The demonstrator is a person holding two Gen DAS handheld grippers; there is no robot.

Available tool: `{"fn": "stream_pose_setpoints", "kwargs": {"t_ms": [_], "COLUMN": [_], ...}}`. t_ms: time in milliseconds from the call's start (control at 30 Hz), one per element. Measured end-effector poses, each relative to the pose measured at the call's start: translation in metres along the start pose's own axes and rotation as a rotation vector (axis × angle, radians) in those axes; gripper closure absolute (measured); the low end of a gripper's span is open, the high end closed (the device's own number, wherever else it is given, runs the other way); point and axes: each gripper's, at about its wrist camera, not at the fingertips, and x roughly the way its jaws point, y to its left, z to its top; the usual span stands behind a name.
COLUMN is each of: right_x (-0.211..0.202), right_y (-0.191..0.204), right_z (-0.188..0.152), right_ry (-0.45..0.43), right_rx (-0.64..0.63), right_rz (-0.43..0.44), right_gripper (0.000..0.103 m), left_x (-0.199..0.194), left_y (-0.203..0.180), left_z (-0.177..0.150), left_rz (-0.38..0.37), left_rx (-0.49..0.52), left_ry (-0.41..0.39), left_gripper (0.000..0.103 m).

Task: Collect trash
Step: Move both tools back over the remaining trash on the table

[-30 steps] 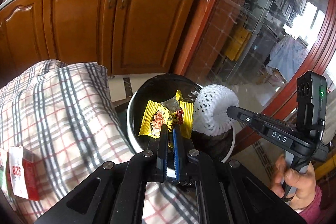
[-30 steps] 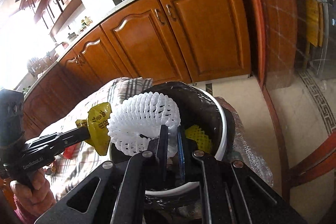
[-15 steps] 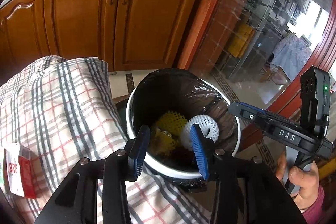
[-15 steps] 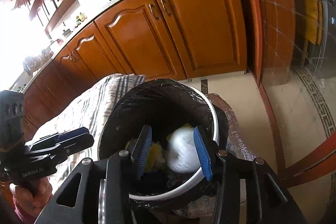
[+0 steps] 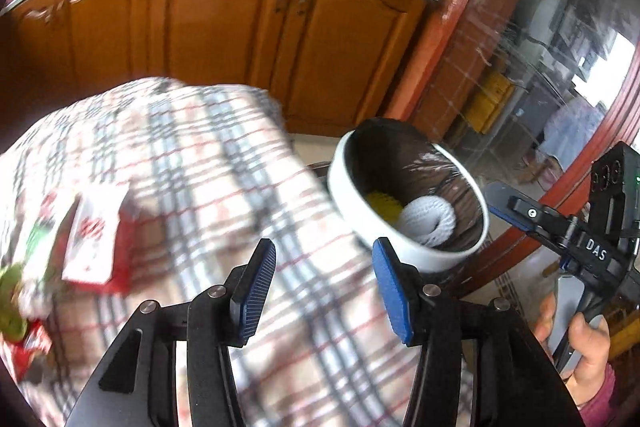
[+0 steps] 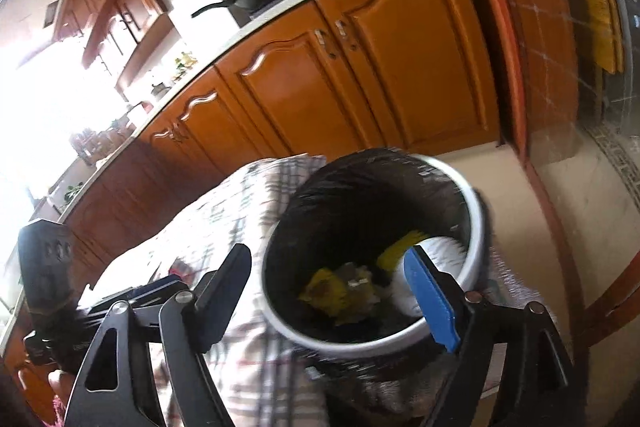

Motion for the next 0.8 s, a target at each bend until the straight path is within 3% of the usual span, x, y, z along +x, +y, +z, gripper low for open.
{"fn": "stream_pose_setpoints", "kwargs": {"t_ms": [500, 800], "right_x": [0.038, 0.059], "right_y": [0.090, 0.138], "right_z": [-0.046, -0.063], "right_ry": [0.132, 0.191], "right_rx": [-0.093, -0.154], "right_rz": [0.143, 0.198], "right_gripper": [0.022, 0.022], "left_x": [-0.102, -0.142], "left_y": [0.085, 0.113], "left_z": [-0.056, -0.076], "left_rz": [0.124, 0.189], "left_rx": [-0.139, -0.167], "left_ry": [-0.071, -0.089], "left_gripper": [0.054, 0.054]}}
